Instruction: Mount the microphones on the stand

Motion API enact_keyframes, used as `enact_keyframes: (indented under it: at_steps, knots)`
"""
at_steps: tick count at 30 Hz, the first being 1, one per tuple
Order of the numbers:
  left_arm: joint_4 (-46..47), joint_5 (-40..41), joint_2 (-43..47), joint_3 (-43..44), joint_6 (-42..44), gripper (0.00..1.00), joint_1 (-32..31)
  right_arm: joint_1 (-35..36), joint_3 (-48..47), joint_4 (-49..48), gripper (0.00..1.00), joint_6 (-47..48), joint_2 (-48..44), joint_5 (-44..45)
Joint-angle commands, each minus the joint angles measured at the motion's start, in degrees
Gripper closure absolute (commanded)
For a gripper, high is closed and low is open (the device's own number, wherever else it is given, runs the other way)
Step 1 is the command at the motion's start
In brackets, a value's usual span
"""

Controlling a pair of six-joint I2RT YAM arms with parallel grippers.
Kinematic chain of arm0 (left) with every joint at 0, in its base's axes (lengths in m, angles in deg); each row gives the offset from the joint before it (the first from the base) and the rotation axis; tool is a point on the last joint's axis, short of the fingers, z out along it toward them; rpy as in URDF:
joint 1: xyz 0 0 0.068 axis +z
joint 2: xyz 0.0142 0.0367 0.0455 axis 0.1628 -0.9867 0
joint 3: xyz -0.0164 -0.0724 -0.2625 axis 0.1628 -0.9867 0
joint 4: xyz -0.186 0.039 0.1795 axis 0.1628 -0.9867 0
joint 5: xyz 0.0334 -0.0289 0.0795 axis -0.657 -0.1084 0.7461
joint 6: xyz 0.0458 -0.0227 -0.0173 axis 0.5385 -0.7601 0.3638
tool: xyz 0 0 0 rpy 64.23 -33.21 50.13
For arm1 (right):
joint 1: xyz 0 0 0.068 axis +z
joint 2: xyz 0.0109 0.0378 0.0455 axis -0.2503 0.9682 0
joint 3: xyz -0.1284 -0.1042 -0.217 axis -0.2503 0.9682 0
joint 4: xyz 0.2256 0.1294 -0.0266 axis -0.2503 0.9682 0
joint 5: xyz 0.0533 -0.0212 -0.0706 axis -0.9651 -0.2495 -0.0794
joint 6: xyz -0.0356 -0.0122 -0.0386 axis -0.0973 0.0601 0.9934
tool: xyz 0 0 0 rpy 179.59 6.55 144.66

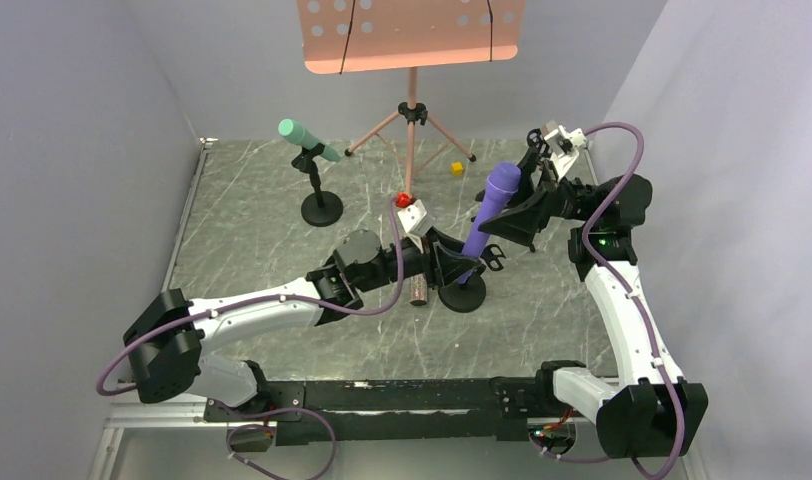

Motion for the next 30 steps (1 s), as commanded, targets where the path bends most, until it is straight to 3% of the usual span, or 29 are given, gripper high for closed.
enact_keyframes:
  at_steps: [1, 7, 13, 16, 20, 21, 25, 26, 28, 30]
  knots:
    - [4.6, -0.9, -0.8, 2.8, -1.5, 0.99, -0.7, 0.0, 0.1, -2.7, 0.13, -2.6, -0.2, 1.1]
    - [5.0, -0.7, -1.1, 2.4, -1.7, 0.99, -0.7, 0.0, -2.0, 12.8, 0.31, 9.2, -0.9, 0.7]
    - [4.4, -1.2, -1.2, 2.9, -1.6, 0.99, -0.7, 0.0, -0.5, 8.5, 0.39, 5.8, -1.1, 0.4]
    - [4.4, -1.4, -1.3, 2.8, -1.6, 0.99, -0.7, 0.0, -1.0, 8.0, 0.52, 5.4, -1.0, -0.2]
    - [4.8, -2.4, -1.7, 2.7, -2.7, 0.94, -0.6, -0.2, -0.9, 6.0, 0.85, 4.3, -0.8, -1.4]
    - [5.0, -2.6, -1.7, 2.5, -3.1, 0.88, -0.6, -0.5, -1.0, 6.1, 0.89, 4.7, -0.9, -1.8]
    - [6.5, -2.8, -0.4, -0.1, -5.0, 0.30, 0.1, -3.8, -2.8, 8.5, 0.96, 8.1, -1.6, -4.7]
    - [7.5, -3.7, 0.3, -1.3, -5.6, 0.19, 0.8, -5.0, -3.7, 10.0, 0.96, 9.9, -1.7, -5.6]
    - [10.4, -6.7, 1.7, -4.3, -7.1, 0.03, 3.0, -7.7, -5.7, 15.3, 0.97, 15.9, -1.6, -7.1]
    - [12.5, -12.0, 3.0, -6.8, -8.7, 0.01, 6.5, -10.2, -7.8, 19.9, 0.97, 21.4, -1.2, -8.6]
